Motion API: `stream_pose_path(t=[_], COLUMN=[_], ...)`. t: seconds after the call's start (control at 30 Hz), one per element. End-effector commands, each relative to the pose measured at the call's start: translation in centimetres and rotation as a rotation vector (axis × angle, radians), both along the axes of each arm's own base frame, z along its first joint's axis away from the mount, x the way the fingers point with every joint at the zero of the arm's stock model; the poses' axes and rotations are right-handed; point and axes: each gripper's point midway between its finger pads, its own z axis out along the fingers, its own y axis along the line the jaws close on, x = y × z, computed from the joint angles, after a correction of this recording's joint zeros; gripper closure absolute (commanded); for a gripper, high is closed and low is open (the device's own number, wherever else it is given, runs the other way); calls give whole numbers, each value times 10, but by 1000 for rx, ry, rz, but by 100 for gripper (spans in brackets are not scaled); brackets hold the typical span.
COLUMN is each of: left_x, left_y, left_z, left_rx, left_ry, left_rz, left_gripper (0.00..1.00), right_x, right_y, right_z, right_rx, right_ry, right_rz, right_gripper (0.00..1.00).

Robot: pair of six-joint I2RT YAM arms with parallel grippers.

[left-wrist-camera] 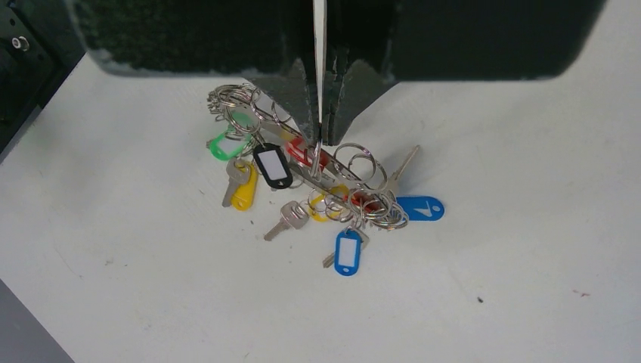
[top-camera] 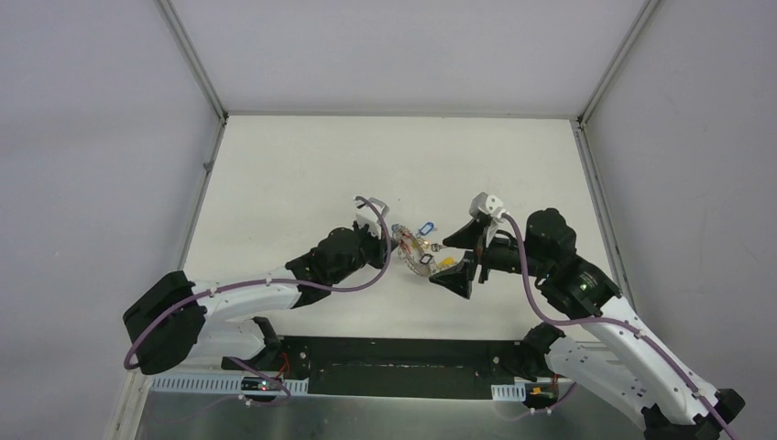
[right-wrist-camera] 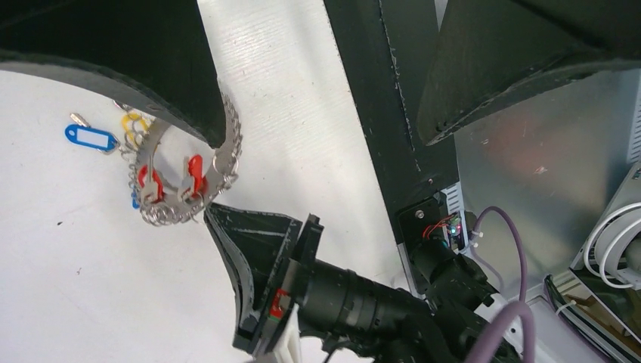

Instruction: Put the keys on the keyring

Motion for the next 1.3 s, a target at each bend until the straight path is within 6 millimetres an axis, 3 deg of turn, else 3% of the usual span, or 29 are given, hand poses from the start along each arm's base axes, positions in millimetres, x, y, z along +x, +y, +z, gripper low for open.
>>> stream_pose_path(t=[0.0, 0.07, 0.17, 0.23, 0.27, 0.53, 0.77, 0.9, 1.1, 1.27], left_x=[8, 7, 4, 0, -2, -9, 13, 25, 31, 39], left_y=[25, 32, 38, 42, 43, 42, 80, 114, 160, 191], left_z=[14, 15, 21, 25, 28, 54, 46, 35, 30, 27], left_rx=[-26, -18, -1, 11, 17, 0, -36, -29, -1, 139], left_ry=[7, 14, 25, 37, 40, 52, 145, 174, 133, 52], left_rz=[137, 160, 163, 160, 152, 22, 65, 164, 282, 372], left_gripper=[96, 72, 21, 5, 1, 1, 1, 1, 1, 1], right_x=[5, 7, 10, 12, 14, 37, 64, 86, 126, 164], right_y=[6, 7, 9, 9, 9, 6, -11, -37, -96, -142], right_z=[3, 1, 0, -2, -3, -20, -50, -76, -109, -112], right_rx=[23, 18, 15, 10, 8, -21, -58, -76, -114, -171], right_ry=[19, 39, 58, 72, 80, 182, 281, 358, 388, 240], right_rz=[-14, -20, -30, -41, -48, -139, -281, -450, -786, -1013], right_gripper=[1, 1, 1, 1, 1, 1, 1, 1, 1, 1])
